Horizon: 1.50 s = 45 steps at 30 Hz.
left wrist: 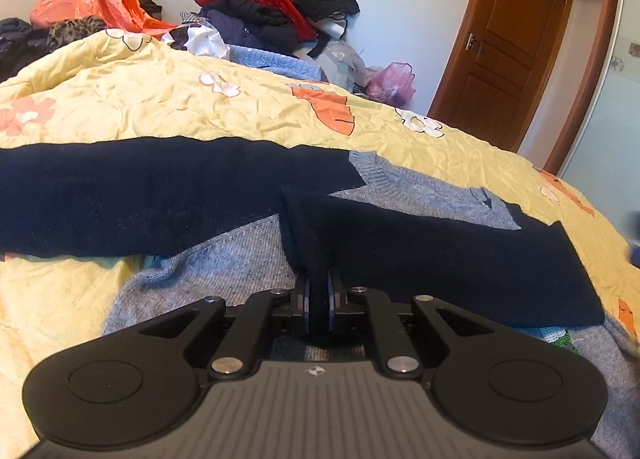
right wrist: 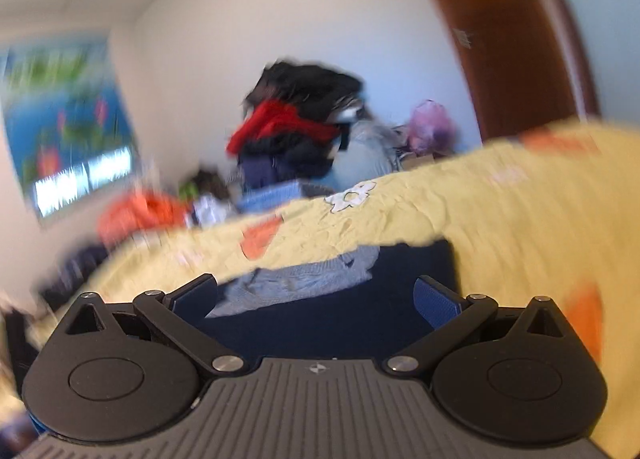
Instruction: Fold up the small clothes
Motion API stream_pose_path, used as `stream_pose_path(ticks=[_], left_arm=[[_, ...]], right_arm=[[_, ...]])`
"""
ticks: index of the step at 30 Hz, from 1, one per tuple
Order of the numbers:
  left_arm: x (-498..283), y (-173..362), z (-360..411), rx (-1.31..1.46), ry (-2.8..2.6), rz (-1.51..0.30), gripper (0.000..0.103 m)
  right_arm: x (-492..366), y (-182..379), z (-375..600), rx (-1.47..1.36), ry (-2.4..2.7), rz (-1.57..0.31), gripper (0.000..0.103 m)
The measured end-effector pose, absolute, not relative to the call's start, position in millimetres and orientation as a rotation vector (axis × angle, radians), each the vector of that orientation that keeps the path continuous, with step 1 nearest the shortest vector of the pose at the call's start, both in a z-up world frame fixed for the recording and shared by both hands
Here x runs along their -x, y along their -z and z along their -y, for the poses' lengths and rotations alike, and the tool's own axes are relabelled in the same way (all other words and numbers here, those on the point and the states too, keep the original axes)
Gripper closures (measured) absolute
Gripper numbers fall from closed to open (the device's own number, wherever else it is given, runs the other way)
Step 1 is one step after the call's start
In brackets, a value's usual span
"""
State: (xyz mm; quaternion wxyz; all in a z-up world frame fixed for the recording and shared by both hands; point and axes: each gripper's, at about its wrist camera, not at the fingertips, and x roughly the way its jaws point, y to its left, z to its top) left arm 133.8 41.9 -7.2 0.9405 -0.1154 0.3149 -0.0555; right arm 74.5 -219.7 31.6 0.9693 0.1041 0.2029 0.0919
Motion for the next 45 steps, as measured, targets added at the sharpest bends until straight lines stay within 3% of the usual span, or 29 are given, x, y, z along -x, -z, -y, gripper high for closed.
stream_pose_path(ticks=[7,15,18,19,20,22,29,36,42,44,45], left_arm=[[-134,9,-49,0.284,0.13,-0.646,0.094],[-127,4,-57,0.305,0.132,-0.649,0.088],[-98,-19,-81,0.287,0.1,-0.571,0.072],[-87,-27,-97,0.303,0.085,-0.527,0.057],[-76,-34,-118,0.337,0.06,-0.483,0.034],[-58,-44,-170,0.447,-0.059,-0.395,0.019],[-16,-9,-348,1.113,-0.459,-0.31,0.02],[-41,13,-367,1.109,-0.525,-0.378,0.023],[-52,13,-378,0.991,-0.595,-0.404,0.066],[-58,12,-377,0.95,-0.579,-0.429,0.092],[-59,9,-373,0.912,-0.576,-0.431,0.093]], right_arm=[[-158,15,214,-0.052,-0.026,-0.709,0.0],[-149,26,214,-0.006,-0.027,-0.673,0.0],[-149,23,214,-0.008,-0.027,-0.672,0.0],[-150,20,215,-0.011,-0.028,-0.672,0.0],[-149,20,215,-0.013,-0.029,-0.671,0.0],[-150,19,214,-0.01,-0.028,-0.673,0.0],[-149,20,214,-0.01,-0.028,-0.67,0.0],[-149,20,214,-0.012,-0.028,-0.669,0.0],[-149,20,214,-0.016,-0.029,-0.667,0.0],[-148,19,214,-0.021,-0.03,-0.666,0.0],[-148,19,215,-0.023,-0.03,-0.665,0.0]])
